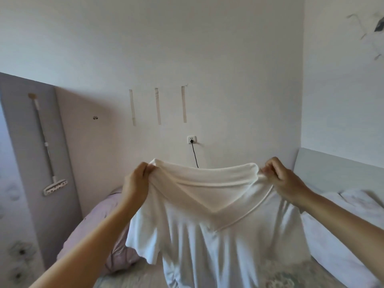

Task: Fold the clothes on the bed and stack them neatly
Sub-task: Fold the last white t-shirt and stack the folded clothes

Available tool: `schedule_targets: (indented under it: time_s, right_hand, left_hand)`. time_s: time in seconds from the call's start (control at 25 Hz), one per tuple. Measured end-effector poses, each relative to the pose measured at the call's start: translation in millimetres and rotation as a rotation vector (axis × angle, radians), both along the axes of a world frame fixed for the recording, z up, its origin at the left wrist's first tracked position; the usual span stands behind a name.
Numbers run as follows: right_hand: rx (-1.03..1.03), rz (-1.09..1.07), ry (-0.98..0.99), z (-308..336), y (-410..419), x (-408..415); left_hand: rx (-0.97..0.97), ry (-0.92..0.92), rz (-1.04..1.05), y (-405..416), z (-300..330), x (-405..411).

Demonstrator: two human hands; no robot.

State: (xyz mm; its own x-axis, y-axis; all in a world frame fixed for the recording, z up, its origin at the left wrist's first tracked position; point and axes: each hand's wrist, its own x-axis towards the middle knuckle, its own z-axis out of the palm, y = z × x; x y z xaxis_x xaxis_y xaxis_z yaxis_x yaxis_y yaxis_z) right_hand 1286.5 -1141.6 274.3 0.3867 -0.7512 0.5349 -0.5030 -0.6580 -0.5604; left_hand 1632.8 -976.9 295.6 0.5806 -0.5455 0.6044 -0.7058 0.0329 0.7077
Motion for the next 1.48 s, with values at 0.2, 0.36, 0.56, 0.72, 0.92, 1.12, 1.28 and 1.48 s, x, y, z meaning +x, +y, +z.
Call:
schedule_targets:
  time_s: [0.2,0.36,0.56,0.72,0.92,1.12,1.28,1.48]
  right_hand:
    - [0.183,0.206,-0.043,-12.5,-0.7,-8.1]
    - [0.215,0.172,-0.188,-37.0,-0.8,-17.7]
    - [0.203,0.133,-0.092,-81.4,-1.8,-13.9]
    - [0.277,0.175,0.005,-116.0,-6.0,-24.1]
    - [0.552,0.294,0.247,-161.8,-0.1,-49.4]
    - [0.828,0.378,0.383,-217.9,8.3,-68.8]
    - [0.995,0.346,0.399,-269.6,2.6,-62.3]
    - [1.036,0.255,0.435,-377.0,-36.5,-19.9]
  left_hand:
    - [0.122,-0.232,0.099,8.6,-15.4,-1.8]
    - [0.157,-0.523,0.078,31.1,-40.1,-9.6]
    - [0.265,-0.401,-0.108,23.3,-62.4,-1.3]
    - [0.473,-0.287,-0.250,11.4,-101.5,5.1]
    - [0.698,-0.147,-0.334,22.6,-168.0,3.9]
    - [0.866,0.029,-0.421,36.6,-240.4,-14.5]
    - [1.080,0.155,-0.416,33.3,-302.9,-10.3]
    - [1.226,0.184,-0.397,-18.3,-408.0,7.3]
